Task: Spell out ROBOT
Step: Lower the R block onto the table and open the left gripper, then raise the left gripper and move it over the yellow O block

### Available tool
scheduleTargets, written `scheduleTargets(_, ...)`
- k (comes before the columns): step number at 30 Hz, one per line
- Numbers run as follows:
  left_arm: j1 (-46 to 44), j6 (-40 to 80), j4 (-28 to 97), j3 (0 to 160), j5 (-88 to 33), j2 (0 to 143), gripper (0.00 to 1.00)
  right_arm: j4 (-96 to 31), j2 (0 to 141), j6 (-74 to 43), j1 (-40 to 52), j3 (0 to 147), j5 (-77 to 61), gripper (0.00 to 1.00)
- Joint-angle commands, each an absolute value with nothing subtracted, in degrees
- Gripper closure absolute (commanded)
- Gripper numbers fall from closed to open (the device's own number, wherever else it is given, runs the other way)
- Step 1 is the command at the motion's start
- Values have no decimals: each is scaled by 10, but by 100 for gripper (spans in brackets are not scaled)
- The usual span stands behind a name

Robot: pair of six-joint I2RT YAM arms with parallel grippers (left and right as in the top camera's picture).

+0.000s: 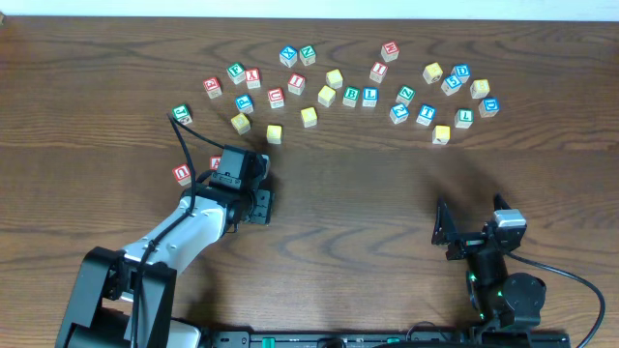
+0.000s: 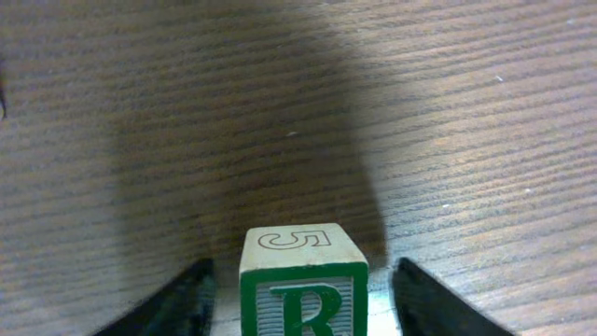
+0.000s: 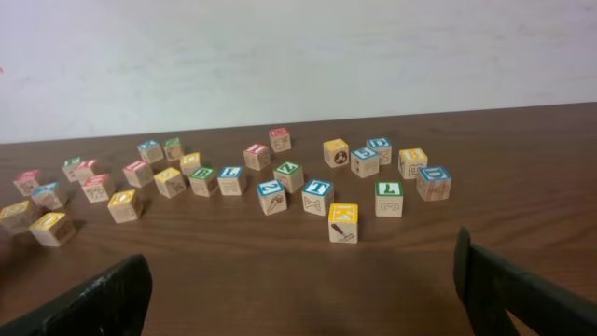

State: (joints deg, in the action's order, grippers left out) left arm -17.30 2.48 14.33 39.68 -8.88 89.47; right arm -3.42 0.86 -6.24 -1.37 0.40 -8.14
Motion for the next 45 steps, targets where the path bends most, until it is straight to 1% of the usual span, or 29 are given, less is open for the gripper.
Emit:
scheduleTargets(1, -171, 21, 149, 400, -86, 903, 33, -36, 6, -57, -17, 3, -85, 1)
scheduleTargets(8, -171, 21, 144, 401, -86, 902, 30, -36, 6, -57, -17, 3, -85, 1)
scheduleTargets(10, -171, 21, 144, 405, -86, 902, 27, -36, 6, -57, -17, 3, -85, 1)
scheduleTargets(27, -171, 10, 145, 465, -86, 897, 26, -36, 6, -57, -17, 3, -85, 1)
scheduleTargets(39, -171, -10, 145, 512, -86, 837, 26, -36, 6, -57, -17, 3, -85, 1)
scheduleTargets(45, -171, -43, 182, 565, -85, 834, 26, -36, 6, -57, -17, 3, -85, 1)
